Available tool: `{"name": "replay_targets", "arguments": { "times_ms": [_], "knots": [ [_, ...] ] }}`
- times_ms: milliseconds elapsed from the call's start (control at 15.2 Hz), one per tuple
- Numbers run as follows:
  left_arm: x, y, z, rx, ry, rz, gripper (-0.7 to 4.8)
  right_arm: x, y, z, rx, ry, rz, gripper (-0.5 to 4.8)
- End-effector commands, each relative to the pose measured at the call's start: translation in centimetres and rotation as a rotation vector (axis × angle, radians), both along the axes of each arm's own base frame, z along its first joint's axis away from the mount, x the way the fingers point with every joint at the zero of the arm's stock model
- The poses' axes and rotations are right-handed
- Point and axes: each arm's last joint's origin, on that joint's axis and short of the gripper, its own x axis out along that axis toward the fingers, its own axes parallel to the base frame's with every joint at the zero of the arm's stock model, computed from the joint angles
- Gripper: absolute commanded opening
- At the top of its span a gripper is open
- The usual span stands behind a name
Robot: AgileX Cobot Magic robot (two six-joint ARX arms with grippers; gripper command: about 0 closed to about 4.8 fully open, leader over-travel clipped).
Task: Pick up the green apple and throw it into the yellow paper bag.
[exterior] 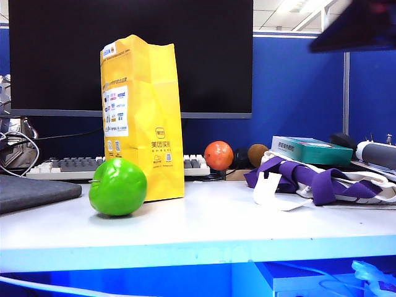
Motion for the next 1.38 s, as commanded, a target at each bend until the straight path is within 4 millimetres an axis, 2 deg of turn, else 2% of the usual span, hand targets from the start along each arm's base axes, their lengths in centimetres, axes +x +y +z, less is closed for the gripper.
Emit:
{"name": "replay_targets", "arguments": {
  "times_ms": [66, 263, 789, 855, 921, 1052, 1184, 1381],
  "knots": [
    [-0.8, 1.2, -2.0, -0.012, -0.064, 0.112, 4.79, -1.5, -0.9, -0.3, 0.050, -0.086, -0.004, -0.01],
    [-1.6, 1.9, -2.2, -0.015, -0.118, 0.197, 4.79, -2.1, -1.5, -0.8, 0.076, -0.136, -0.024, -0.01],
    [-1.9, 2.0, -2.2, -0.018, -0.162, 0.202, 4.79, -3.9, -3.6, -5.6, 0.088, -0.183, -0.125, -0.01],
    [-1.8, 2.0, -2.5, -0.019, -0.166, 0.202, 4.79, -3.9, -3.6, -6.2, 0.085, -0.176, -0.125, -0.01],
    [-1.3, 2.0, -3.9, -0.016, -0.132, 0.201, 4.79, -3.9, -3.5, -7.0, 0.065, -0.132, -0.121, -0.01],
    [-1.1, 2.0, -4.7, -0.014, -0.119, 0.201, 4.79, -3.9, -3.5, -6.9, 0.069, -0.140, -0.120, -0.01],
    [-1.0, 1.9, -4.7, -0.015, -0.119, 0.194, 4.79, -3.9, -3.6, -7.5, 0.041, -0.081, -0.122, -0.01],
    [-0.9, 1.6, -4.8, -0.019, -0.138, 0.155, 4.79, -4.0, -3.6, -7.5, 0.042, -0.082, -0.122, -0.01]
  ]
}}
